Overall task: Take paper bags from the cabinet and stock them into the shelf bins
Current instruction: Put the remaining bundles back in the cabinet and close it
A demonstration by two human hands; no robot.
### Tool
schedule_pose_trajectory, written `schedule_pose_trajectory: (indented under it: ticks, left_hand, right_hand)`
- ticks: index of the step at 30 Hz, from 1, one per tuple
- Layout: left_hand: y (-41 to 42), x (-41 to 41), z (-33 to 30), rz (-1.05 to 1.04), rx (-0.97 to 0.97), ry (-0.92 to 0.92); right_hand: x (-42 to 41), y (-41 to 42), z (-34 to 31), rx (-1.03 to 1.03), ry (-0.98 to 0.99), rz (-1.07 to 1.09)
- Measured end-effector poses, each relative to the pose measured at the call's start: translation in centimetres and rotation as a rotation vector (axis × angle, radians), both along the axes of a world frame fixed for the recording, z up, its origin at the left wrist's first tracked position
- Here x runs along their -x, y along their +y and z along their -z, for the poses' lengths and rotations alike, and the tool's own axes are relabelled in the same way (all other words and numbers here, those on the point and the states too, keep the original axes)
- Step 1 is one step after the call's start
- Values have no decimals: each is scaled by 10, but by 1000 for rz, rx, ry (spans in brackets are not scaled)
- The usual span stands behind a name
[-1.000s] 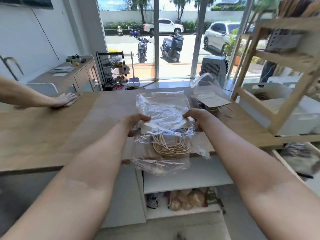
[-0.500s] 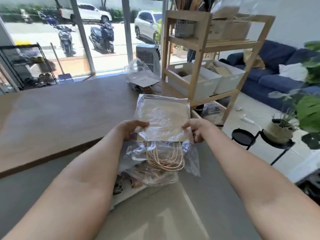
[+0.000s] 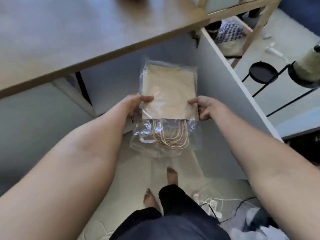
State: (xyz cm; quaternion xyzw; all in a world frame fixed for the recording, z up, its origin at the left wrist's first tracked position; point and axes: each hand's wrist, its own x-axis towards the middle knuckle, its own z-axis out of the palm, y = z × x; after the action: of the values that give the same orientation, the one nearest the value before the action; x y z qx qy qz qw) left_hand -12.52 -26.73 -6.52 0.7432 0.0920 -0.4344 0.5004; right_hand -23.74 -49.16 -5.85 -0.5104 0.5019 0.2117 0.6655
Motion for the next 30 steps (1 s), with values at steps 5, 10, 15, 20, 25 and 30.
schedule_pose_trajectory:
  ticks: [5, 10, 15, 20, 25, 30]
  left_hand:
    - [1, -7, 57, -134, 22, 35]
    - [17, -44, 106, -276, 24, 18]
    - [47, -110, 133, -350, 13, -17]
    - [77, -187, 145, -450, -11, -76]
    - [101, -242, 156, -485, 7, -136]
    - [115, -282, 175, -519, -38, -154]
  right_hand:
    - [-43, -5, 51, -38, 64, -108]
    - [-115, 2, 101, -70, 14, -181]
    - [-202, 26, 127, -37, -112, -282]
    - [-293, 61, 146, 34, -244, -396]
    - [-361, 89, 157, 100, -343, -425]
    - [-408, 106, 185, 112, -386, -430]
